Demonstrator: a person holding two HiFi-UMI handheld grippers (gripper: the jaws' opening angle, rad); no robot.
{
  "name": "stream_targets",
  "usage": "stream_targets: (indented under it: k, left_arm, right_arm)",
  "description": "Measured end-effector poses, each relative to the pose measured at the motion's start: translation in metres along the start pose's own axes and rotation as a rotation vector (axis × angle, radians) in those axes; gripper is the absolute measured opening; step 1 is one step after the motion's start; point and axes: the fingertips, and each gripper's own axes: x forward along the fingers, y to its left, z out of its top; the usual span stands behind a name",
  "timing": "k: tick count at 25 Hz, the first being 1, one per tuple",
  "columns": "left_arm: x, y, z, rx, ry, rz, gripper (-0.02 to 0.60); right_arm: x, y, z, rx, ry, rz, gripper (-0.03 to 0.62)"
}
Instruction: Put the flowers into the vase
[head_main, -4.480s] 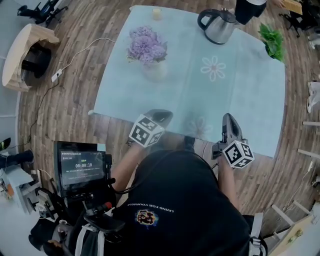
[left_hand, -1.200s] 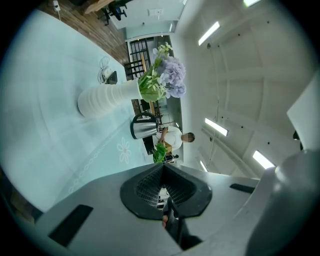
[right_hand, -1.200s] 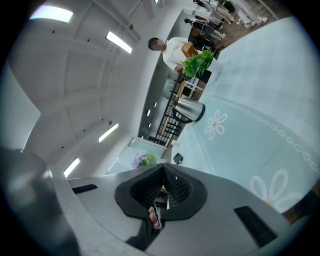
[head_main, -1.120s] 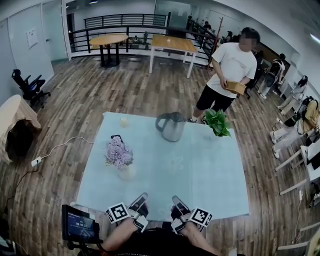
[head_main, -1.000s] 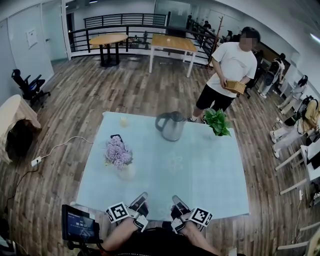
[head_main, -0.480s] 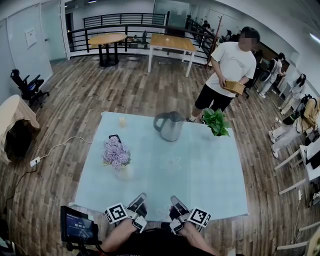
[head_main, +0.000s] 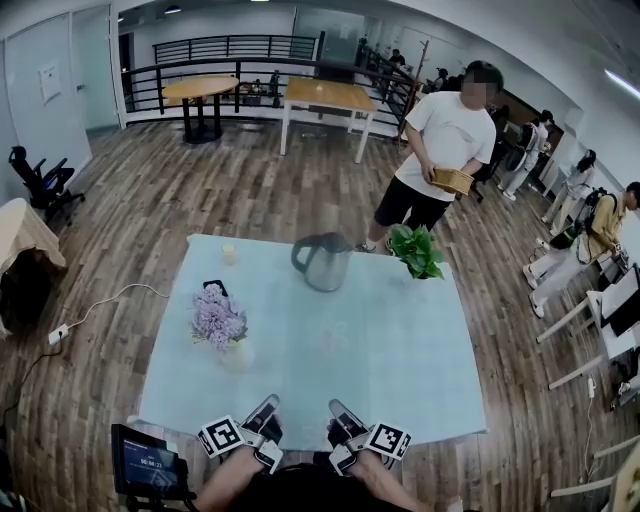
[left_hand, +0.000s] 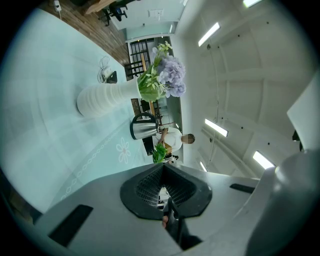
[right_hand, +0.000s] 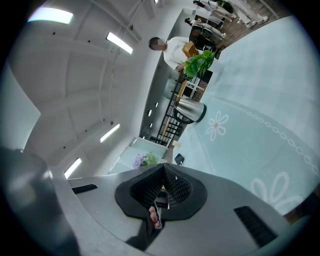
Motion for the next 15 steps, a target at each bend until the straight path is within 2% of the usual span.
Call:
stream_targets:
  k: [15]
  left_arm:
    - [-0.0002,-0.0010,-0.0012,-0.014,-0.006,-0.018,0.008]
  right_arm:
    - [-0.0010,-0.0015,-0.0030,0.005,0.008,-0.014,0.018]
